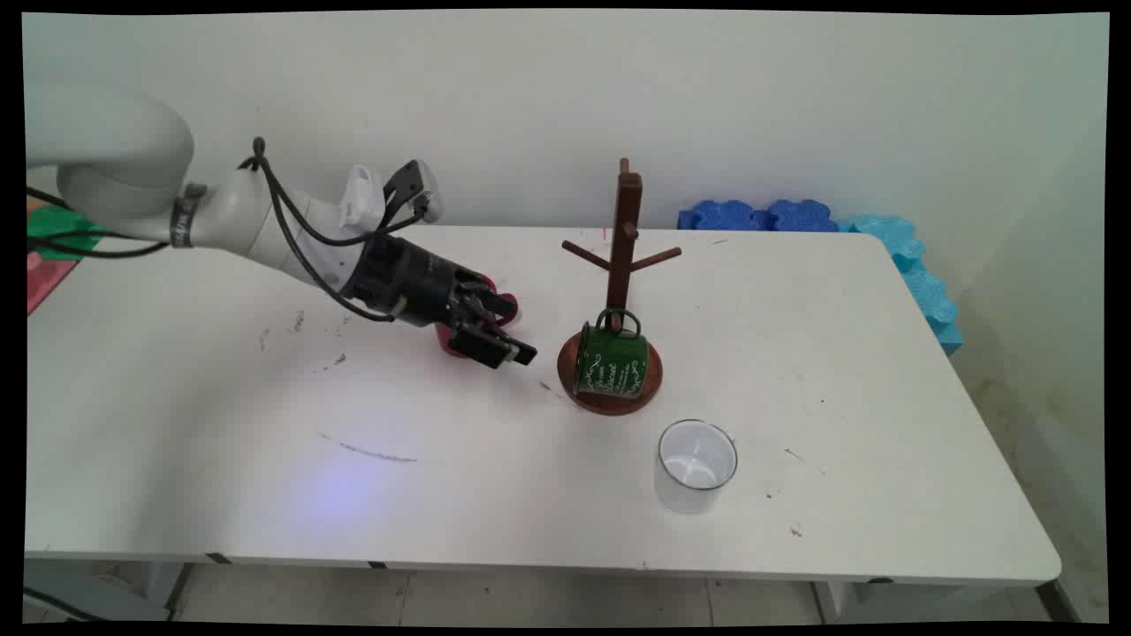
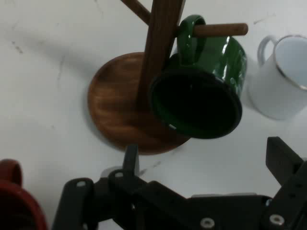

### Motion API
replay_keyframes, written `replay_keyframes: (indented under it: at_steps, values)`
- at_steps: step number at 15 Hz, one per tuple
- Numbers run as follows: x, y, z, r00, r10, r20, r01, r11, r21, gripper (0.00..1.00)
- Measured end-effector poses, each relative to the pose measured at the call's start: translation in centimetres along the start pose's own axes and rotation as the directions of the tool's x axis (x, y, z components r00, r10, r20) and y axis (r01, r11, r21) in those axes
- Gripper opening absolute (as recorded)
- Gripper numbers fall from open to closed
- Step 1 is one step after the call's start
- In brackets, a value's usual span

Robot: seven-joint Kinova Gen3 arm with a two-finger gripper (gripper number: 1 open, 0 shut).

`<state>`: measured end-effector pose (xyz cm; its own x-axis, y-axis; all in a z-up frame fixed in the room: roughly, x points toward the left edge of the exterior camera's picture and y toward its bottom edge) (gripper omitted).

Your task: Pick up the green mug from the rack

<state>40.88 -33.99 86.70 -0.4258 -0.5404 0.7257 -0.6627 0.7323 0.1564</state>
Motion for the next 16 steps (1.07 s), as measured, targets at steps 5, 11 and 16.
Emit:
replay_keyframes:
  at_steps: [5,11,16]
  values:
    - [-0.7,0.8,1.5,0.990,-0.132,-0.047,0.130,0.991,-0.034,1.00]
    - [-1.0,1.9,3.4,0.970,-0.231,-0.073,0.223,0.970,-0.098,1.00]
    - [-1.1,2.3,4.6,0.963,-0.259,-0.077,0.248,0.960,-0.129,1.00]
